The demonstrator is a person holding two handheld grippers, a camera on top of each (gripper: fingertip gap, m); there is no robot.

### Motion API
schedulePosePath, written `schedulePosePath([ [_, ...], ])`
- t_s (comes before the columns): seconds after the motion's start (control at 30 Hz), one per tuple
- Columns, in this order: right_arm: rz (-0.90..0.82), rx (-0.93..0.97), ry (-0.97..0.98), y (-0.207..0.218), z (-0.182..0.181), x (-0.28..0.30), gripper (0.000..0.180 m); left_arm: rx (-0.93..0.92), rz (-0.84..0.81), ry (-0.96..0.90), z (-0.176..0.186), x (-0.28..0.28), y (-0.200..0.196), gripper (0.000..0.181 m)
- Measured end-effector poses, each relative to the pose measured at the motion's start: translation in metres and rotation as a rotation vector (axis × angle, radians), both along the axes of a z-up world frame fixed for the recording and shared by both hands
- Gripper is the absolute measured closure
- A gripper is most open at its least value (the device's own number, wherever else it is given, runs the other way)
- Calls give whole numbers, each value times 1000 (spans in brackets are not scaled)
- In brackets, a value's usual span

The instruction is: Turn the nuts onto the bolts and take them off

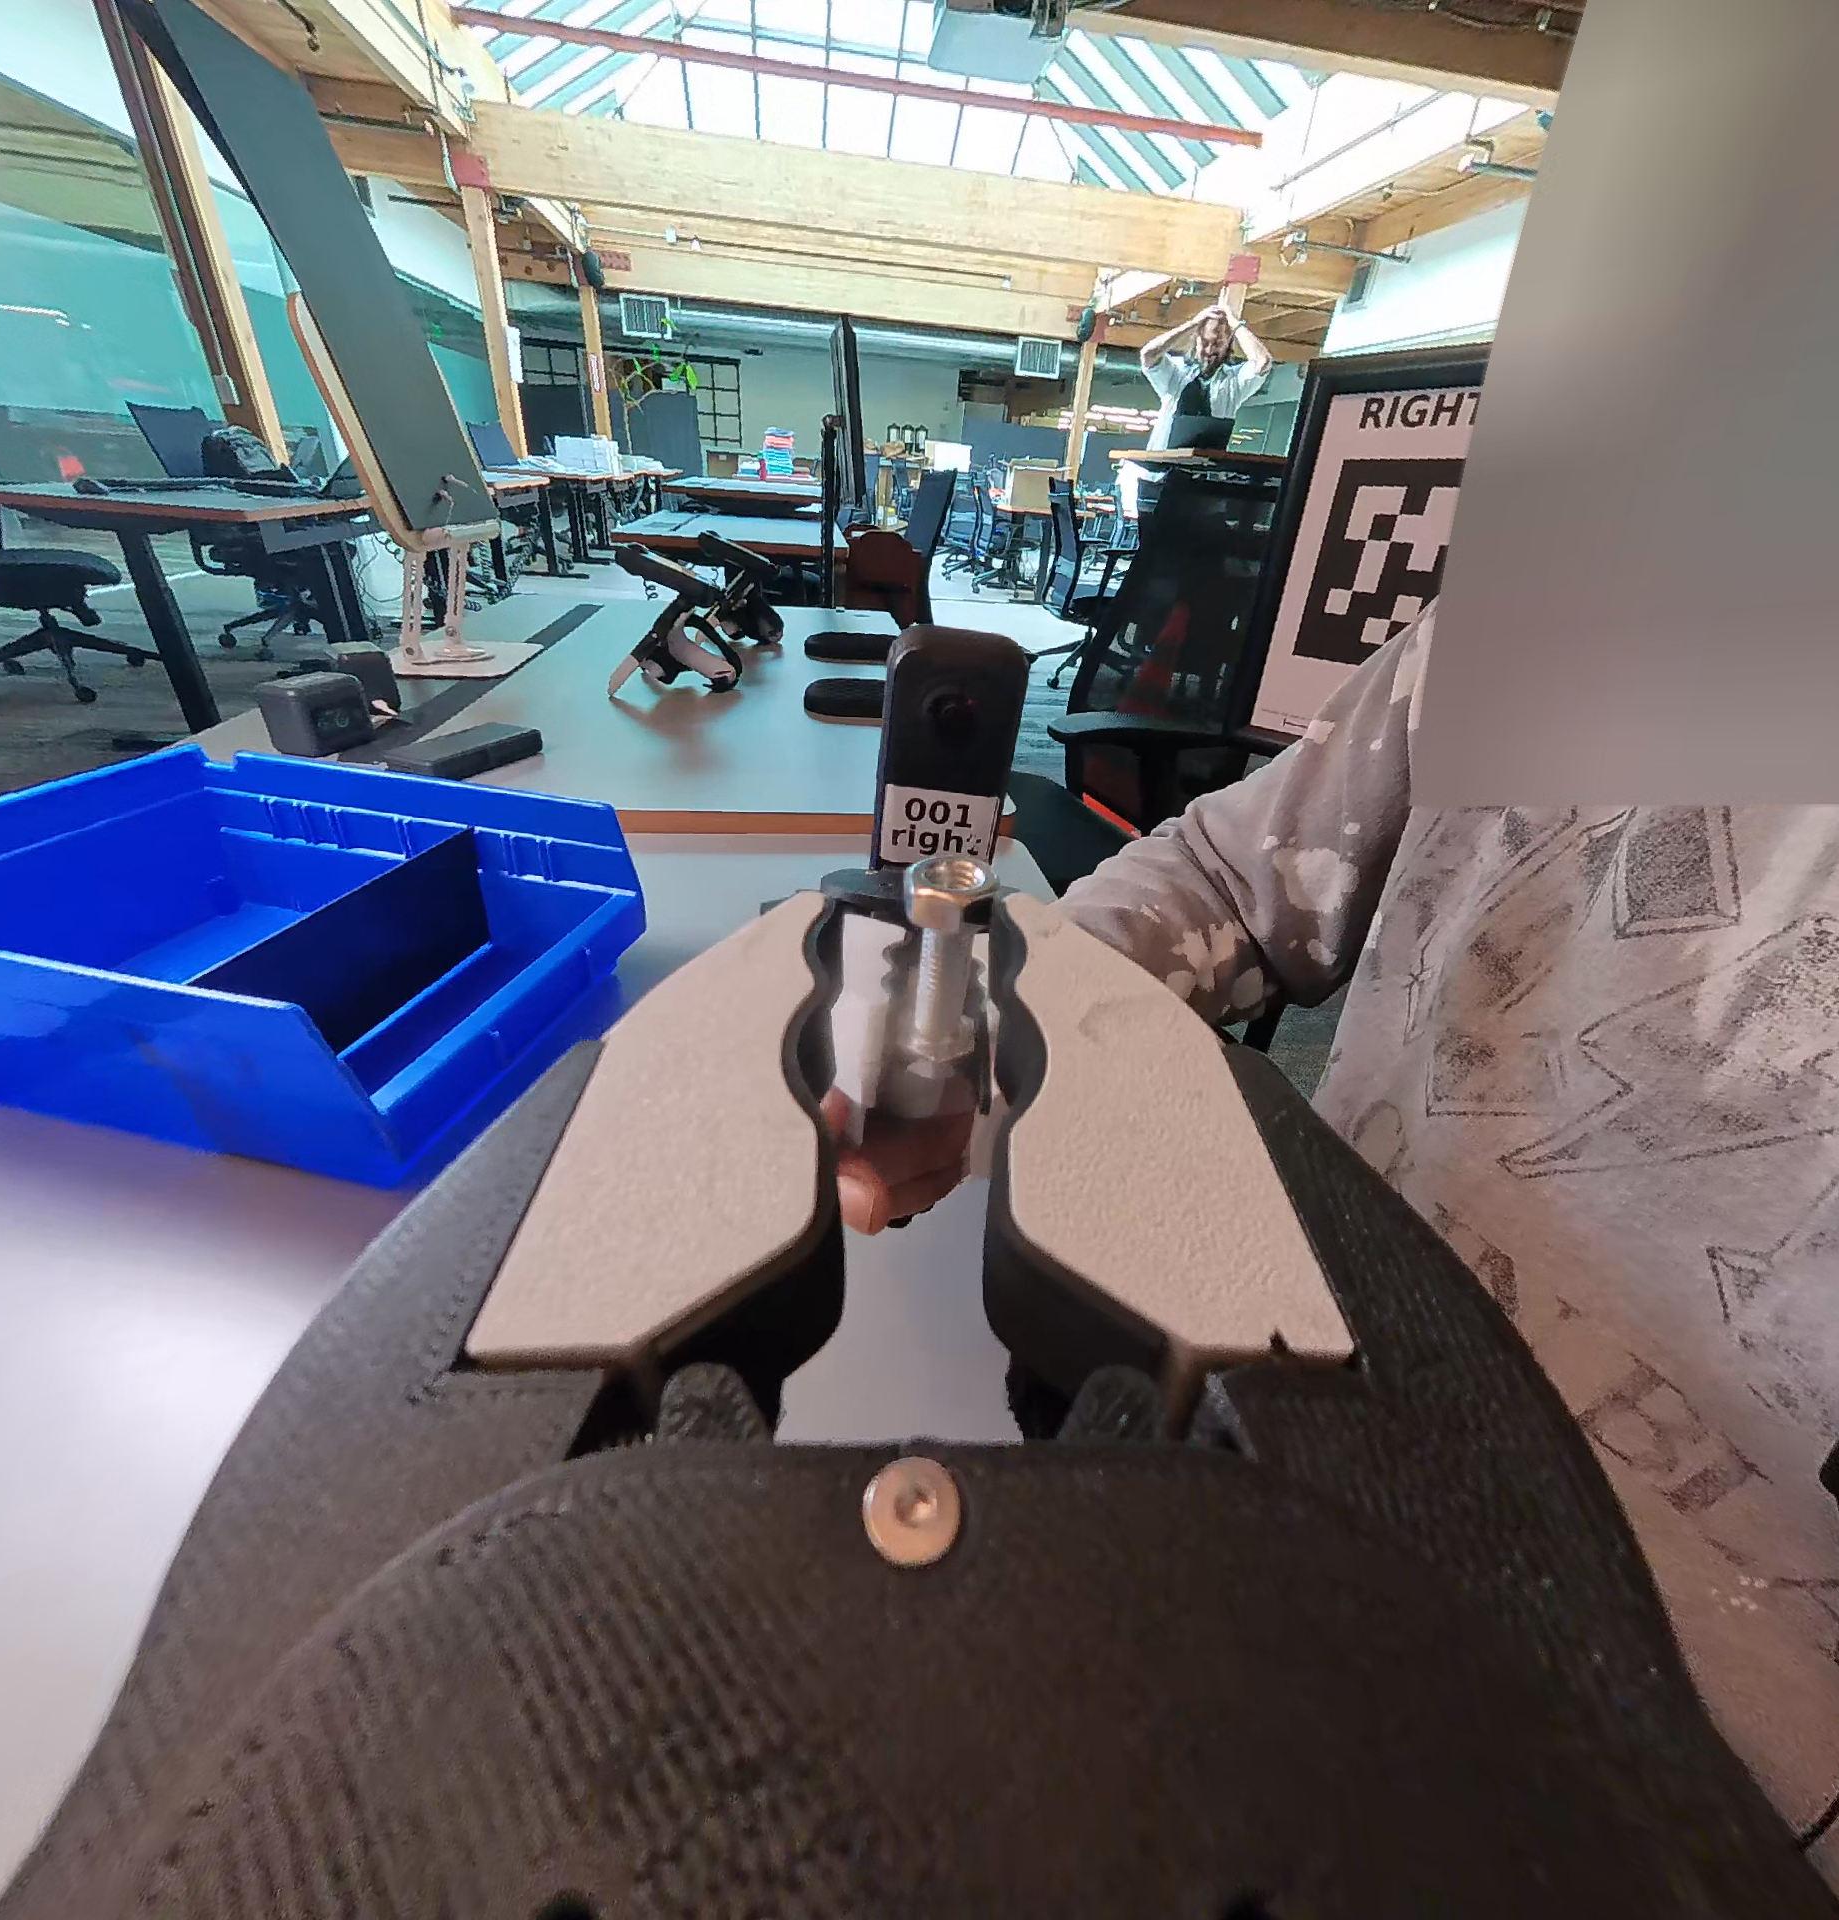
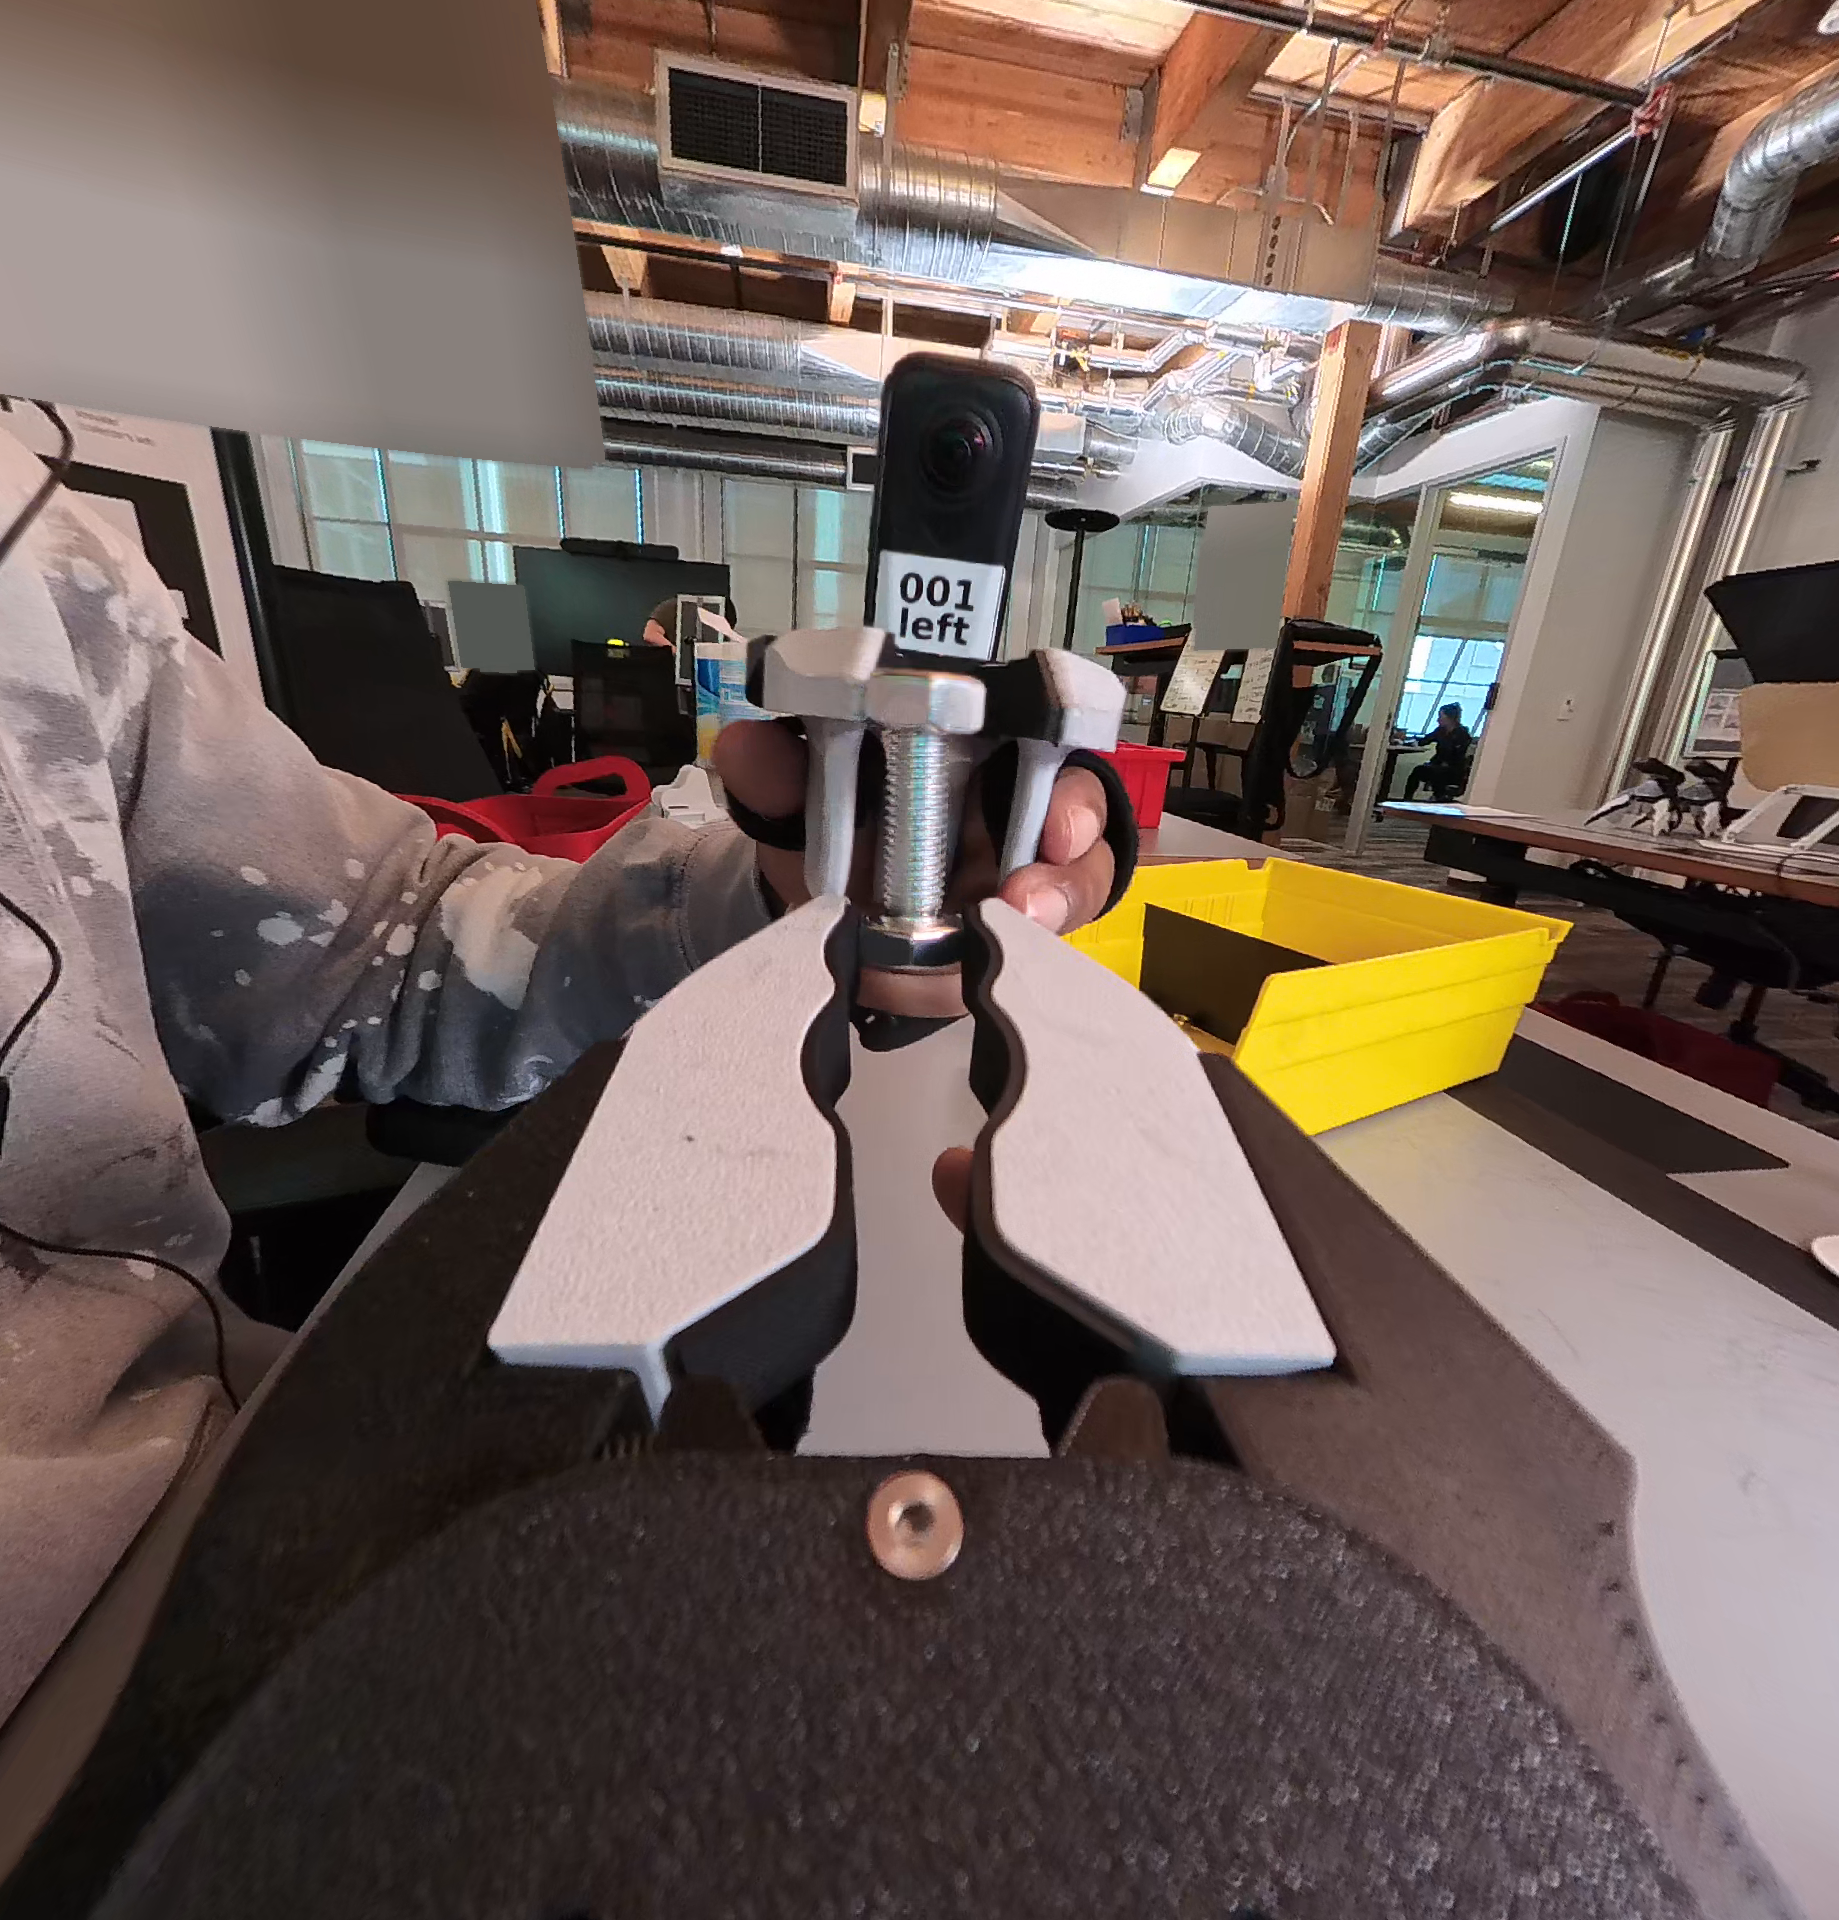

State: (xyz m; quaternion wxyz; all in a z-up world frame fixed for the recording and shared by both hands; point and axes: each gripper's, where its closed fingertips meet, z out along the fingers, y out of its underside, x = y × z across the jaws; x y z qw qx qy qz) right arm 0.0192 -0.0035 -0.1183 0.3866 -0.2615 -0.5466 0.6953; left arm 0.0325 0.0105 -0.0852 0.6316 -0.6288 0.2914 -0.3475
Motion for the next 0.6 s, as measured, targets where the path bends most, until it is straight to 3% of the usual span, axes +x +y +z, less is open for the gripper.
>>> schedulePosePath([
  [0.13, 6, -2, 12, 0, 3, 2, 161, 5, 55, 15, -1, -10, 4, 157],
  [0.47, -17, 8, -4, 3, -2, -1, 161, -4, 19, 14, -3, -2, 2, 153],
  [0.6, -9, -1, 12, 3, 2, 1, 161, -6, 100, 16, -3, -19, 8, 160],
])
